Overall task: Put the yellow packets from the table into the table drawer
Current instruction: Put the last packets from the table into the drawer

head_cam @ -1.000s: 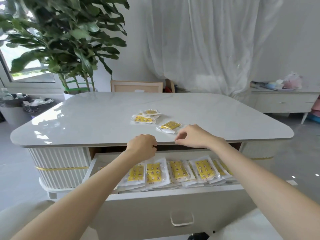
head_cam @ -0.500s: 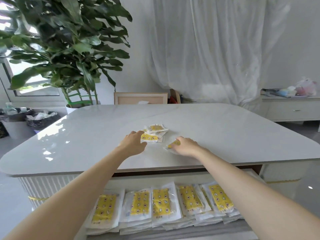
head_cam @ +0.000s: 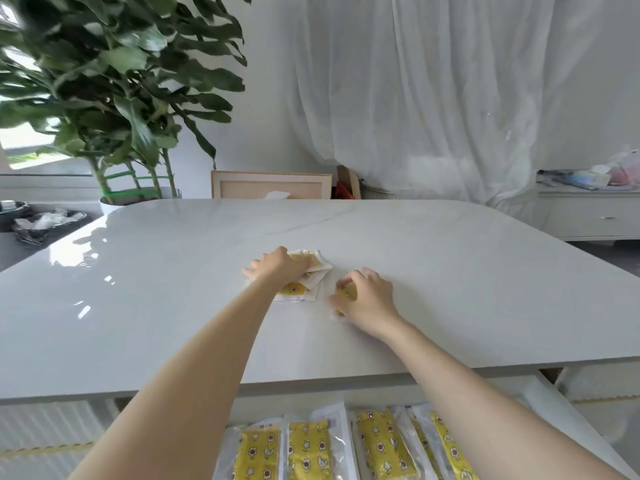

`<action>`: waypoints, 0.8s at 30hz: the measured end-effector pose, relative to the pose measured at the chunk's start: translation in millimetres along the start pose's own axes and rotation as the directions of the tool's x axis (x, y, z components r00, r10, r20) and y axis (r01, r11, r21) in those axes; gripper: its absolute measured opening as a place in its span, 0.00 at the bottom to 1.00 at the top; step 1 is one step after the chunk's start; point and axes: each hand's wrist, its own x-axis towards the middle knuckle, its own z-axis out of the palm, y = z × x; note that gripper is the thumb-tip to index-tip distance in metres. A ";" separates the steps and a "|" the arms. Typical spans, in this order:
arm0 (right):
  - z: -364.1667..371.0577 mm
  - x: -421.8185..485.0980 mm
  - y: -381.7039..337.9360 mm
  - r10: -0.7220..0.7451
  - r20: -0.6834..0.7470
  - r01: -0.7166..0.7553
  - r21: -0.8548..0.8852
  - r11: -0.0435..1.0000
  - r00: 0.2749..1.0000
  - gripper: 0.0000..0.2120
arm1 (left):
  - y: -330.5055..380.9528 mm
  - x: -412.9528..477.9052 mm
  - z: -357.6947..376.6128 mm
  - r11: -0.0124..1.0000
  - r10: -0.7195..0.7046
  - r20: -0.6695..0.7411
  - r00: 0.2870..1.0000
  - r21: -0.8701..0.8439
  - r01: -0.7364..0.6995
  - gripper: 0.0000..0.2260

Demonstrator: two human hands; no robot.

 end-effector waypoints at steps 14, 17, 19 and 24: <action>6.3 0.3 -8.1 0.224 -0.250 -0.287 -0.250 0.925 0.942 0.34 | -1.8 12.4 -7.5 0.997 0.024 0.128 0.991 -0.078 -0.015 0.42; 5.4 0.2 -9.9 0.238 -0.230 -0.293 -0.247 0.924 0.944 0.32 | -4.6 9.1 -8.2 0.994 0.061 0.105 0.993 -0.100 -0.051 0.38; 3.8 0.0 -11.5 0.247 -0.201 -0.290 -0.222 0.931 0.948 0.30 | -5.1 0.5 -8.1 0.993 0.112 0.016 0.994 -0.047 -0.111 0.29; -8.7 -2.7 -10.1 0.327 -0.146 -0.316 0.094 0.944 0.934 0.23 | 0.8 -18.4 -18.0 0.940 0.247 -0.191 0.950 -0.190 -0.283 0.28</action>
